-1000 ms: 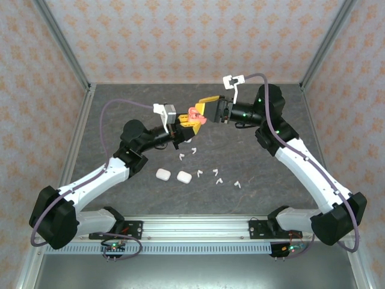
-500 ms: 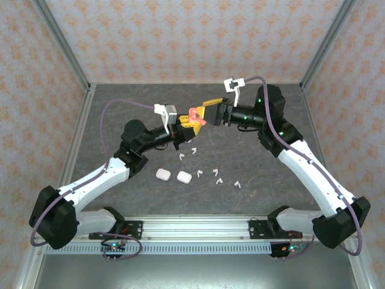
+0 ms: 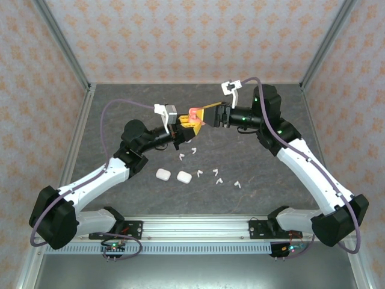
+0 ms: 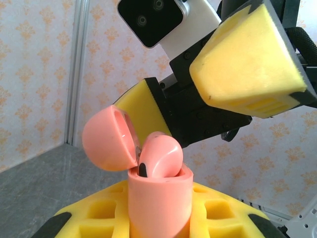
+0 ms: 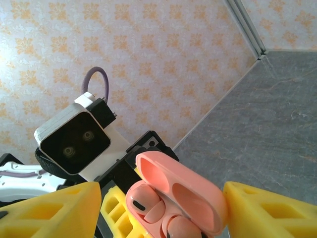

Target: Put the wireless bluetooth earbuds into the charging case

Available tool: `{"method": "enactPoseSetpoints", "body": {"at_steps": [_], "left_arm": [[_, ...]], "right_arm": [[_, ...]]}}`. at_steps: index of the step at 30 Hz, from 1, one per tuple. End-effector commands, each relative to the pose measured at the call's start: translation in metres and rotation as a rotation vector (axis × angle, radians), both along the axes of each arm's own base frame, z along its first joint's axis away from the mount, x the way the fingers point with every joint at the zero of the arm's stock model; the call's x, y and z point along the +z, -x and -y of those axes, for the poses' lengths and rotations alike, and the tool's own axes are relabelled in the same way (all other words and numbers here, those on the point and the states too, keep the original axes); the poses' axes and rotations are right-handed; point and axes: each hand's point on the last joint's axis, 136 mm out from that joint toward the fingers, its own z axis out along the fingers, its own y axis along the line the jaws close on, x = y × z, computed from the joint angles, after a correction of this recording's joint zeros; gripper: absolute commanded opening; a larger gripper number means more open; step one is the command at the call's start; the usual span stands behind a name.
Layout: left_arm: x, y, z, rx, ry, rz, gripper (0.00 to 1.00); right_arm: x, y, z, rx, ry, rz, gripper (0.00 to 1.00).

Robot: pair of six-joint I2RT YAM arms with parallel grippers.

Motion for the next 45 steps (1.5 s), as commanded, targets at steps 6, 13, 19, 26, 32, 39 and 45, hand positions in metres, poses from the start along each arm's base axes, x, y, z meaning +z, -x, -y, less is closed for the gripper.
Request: {"method": "enactPoseSetpoints", "body": {"at_steps": [6, 13, 19, 26, 32, 39, 45], "left_arm": [[0.015, 0.001, -0.002, 0.026, 0.004, 0.053, 0.0], [0.011, -0.001, -0.002, 0.036, -0.008, 0.043, 0.0], [0.007, -0.004, -0.001, 0.038, -0.011, 0.033, 0.0], [0.007, -0.004, -0.001, 0.04, -0.007, 0.031, 0.0], [0.007, -0.006, -0.002, 0.052, -0.013, 0.023, 0.0], [-0.007, -0.029, -0.007, 0.136, -0.064, -0.037, 0.0], [-0.021, -0.081, -0.042, 0.25, -0.018, -0.184, 0.0]], "right_arm": [[0.034, 0.022, 0.0, 0.073, -0.071, 0.107, 0.6], [0.034, 0.031, 0.003, 0.084, -0.079, 0.106, 0.58], [0.034, 0.038, 0.004, 0.105, -0.087, 0.107, 0.57], [0.026, 0.037, 0.006, 0.087, -0.067, 0.094, 0.57], [0.021, 0.024, 0.014, -0.016, 0.0, 0.114, 0.59], [0.001, -0.025, 0.051, -0.369, 0.136, 0.101, 0.79], [-0.033, -0.063, 0.1, -0.601, 0.087, -0.082, 1.0]]}}
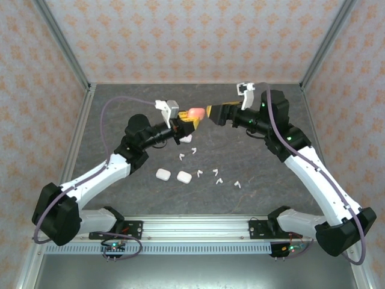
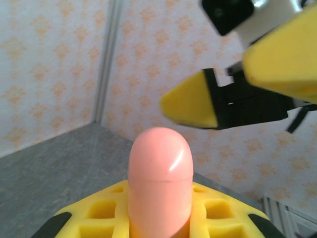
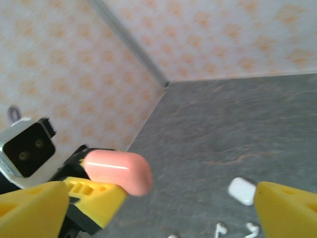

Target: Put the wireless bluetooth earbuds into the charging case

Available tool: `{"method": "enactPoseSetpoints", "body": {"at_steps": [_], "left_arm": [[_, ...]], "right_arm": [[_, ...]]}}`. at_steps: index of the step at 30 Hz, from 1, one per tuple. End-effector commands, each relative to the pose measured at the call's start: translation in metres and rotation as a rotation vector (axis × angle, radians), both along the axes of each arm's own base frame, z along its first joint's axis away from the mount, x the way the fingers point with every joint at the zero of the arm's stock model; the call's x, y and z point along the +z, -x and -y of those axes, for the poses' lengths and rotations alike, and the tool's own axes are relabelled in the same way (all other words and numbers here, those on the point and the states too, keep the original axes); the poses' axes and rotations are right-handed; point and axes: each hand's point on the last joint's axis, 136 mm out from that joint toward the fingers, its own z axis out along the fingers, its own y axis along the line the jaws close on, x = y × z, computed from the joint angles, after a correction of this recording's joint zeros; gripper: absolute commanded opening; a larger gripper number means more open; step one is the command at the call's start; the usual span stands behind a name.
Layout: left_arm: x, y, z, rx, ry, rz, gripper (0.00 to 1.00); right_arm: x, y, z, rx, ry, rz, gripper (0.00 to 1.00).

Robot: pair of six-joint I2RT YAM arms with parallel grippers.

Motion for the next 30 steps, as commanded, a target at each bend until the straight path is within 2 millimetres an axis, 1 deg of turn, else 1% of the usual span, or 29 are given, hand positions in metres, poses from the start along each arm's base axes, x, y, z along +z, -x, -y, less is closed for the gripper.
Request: {"method": "enactPoseSetpoints", "body": {"at_steps": [1, 5, 9, 13, 15, 16, 17, 18, 20, 24, 27, 30], "left_arm": [[0.004, -0.031, -0.021, 0.083, 0.036, -0.063, 0.0], [-0.018, -0.066, -0.034, 0.133, 0.007, -0.164, 0.0], [-0.061, -0.109, -0.046, 0.188, -0.019, -0.307, 0.0], [-0.107, -0.147, -0.047, 0.203, -0.086, -0.434, 0.0], [-0.123, -0.169, -0.047, 0.2, -0.06, -0.505, 0.0], [-0.128, -0.177, -0.048, 0.196, -0.042, -0.529, 0.0], [-0.146, -0.189, -0.048, 0.2, -0.027, -0.582, 0.0], [-0.156, -0.198, -0.049, 0.205, -0.011, -0.612, 0.0], [-0.171, -0.212, -0.048, 0.209, 0.019, -0.659, 0.0], [-0.203, -0.228, -0.045, 0.219, 0.027, -0.776, 0.0], [-0.223, -0.232, -0.045, 0.233, 0.014, -0.838, 0.0], [-0.237, -0.229, -0.048, 0.257, -0.009, -0.872, 0.06]], "right_arm": [[-0.014, -0.018, 0.033, -0.178, -0.056, -0.063, 0.99], [-0.034, -0.024, 0.045, -0.231, -0.065, -0.11, 0.99], [-0.048, -0.025, 0.05, -0.26, -0.034, -0.14, 0.99], [-0.054, -0.024, 0.052, -0.27, -0.014, -0.153, 0.99], [-0.058, -0.024, 0.054, -0.273, -0.004, -0.161, 0.99], [-0.06, -0.023, 0.054, -0.273, 0.001, -0.166, 0.99], [-0.061, -0.023, 0.054, -0.275, 0.006, -0.167, 0.99], [-0.063, -0.022, 0.055, -0.278, 0.011, -0.17, 0.99], [-0.066, -0.021, 0.057, -0.285, 0.02, -0.173, 0.99], [-0.07, -0.018, 0.061, -0.296, 0.042, -0.178, 0.99], [-0.074, -0.017, 0.063, -0.308, 0.046, -0.188, 0.99], [-0.076, -0.018, 0.064, -0.312, 0.046, -0.193, 0.99]]}}
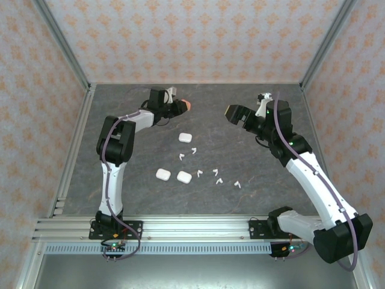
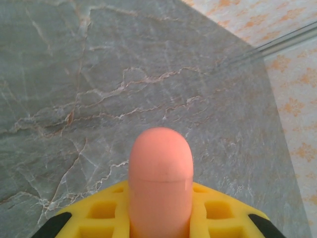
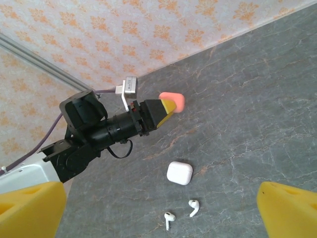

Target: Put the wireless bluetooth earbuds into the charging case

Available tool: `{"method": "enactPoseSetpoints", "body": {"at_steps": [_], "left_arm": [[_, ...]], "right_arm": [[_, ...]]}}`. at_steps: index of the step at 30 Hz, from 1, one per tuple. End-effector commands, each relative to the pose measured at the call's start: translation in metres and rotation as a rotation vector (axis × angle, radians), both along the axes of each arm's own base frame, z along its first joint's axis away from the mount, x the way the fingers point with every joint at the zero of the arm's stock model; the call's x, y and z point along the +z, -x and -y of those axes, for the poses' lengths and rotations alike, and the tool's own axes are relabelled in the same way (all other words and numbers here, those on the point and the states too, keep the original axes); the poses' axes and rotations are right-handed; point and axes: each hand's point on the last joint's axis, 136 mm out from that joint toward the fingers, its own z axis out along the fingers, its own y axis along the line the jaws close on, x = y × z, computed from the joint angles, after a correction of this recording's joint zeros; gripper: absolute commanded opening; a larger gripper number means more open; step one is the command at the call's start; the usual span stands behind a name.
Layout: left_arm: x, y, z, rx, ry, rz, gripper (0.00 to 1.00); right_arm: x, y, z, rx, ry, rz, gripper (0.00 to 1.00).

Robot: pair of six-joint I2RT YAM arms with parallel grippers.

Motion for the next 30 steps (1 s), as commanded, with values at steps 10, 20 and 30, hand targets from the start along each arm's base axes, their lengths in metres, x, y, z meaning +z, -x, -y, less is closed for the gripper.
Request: {"method": "enactPoseSetpoints", "body": {"at_steps": [10, 20, 30], "left_arm": [[-0.022, 0.009, -0.007, 0.001, -0.071, -0.077, 0.2], [-0.014, 0.014, -0.018, 0.002, -0.158, -0.045, 0.45], [0.031, 0.026, -0.032, 0.035, -0.222, 0.063, 0.55]], "right_arm": [[-0.009, 0.0, 0.015, -0.07, 0.038, -0.008, 0.99], [0.001, 0.002, 0.014, -0.049, 0.032, 0.074, 0.99], [-0.006, 0.0, 0.009, -0.017, 0.014, 0.118, 0.99]]}}
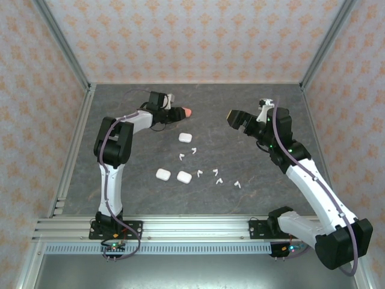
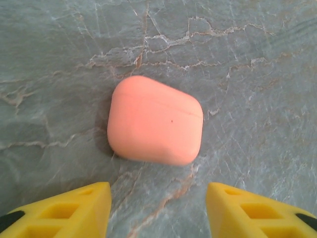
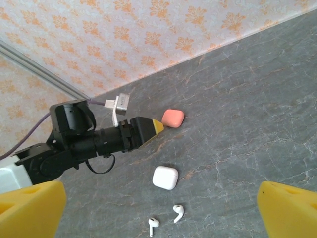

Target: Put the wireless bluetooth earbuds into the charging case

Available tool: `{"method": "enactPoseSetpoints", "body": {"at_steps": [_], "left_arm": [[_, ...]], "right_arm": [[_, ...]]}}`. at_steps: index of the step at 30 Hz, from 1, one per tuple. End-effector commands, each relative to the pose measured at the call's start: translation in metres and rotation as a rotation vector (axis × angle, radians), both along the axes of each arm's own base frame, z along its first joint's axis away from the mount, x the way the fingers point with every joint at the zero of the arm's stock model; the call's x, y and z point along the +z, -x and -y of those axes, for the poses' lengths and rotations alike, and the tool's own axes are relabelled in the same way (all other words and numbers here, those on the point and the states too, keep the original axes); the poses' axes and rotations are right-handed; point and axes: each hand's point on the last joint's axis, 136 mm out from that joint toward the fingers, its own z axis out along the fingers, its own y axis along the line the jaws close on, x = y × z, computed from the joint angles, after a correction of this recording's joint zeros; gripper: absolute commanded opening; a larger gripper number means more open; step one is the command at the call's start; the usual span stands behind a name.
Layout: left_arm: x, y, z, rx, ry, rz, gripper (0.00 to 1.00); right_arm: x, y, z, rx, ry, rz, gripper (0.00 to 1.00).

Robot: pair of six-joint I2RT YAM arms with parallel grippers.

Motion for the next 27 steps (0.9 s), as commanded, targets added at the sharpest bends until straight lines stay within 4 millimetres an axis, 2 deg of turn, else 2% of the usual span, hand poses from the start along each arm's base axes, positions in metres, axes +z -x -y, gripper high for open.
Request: {"method": "enactPoseSetpoints", "body": {"at_steps": [1, 4, 6, 8, 12, 16, 21, 27], "left_arm": [[0.06, 0.0, -0.006, 0.014, -0.013, 0.139, 0.55], [0.094, 0.008, -0.009, 0.037, 0.018, 0.214, 0.56], [0.124, 0.018, -0.013, 0.055, 0.039, 0.28, 0.56], [0.146, 0.032, -0.019, 0.077, 0.047, 0.332, 0.57], [0.18, 0.064, -0.035, 0.127, 0.043, 0.42, 0.58], [0.205, 0.099, -0.052, 0.185, 0.042, 0.493, 0.62], [0.219, 0.133, -0.069, 0.255, 0.066, 0.549, 0.74], [0.227, 0.157, -0.083, 0.323, 0.095, 0.57, 0.83]], "right_arm": [[0.01, -0.003, 0.0, 0.007, -0.014, 0.071, 0.99], [-0.003, -0.006, 0.008, -0.038, 0.016, 0.042, 0.99], [-0.011, -0.006, 0.014, -0.058, 0.064, 0.02, 0.99], [-0.02, -0.003, 0.013, -0.029, 0.116, 0.005, 0.99], [-0.039, 0.002, 0.009, 0.031, 0.188, -0.047, 0.99], [-0.063, 0.005, 0.001, 0.096, 0.254, -0.129, 0.99], [-0.092, 0.005, -0.029, 0.222, 0.436, -0.21, 0.98], [-0.118, -0.005, -0.087, 0.406, 0.577, -0.258, 0.94]]}}
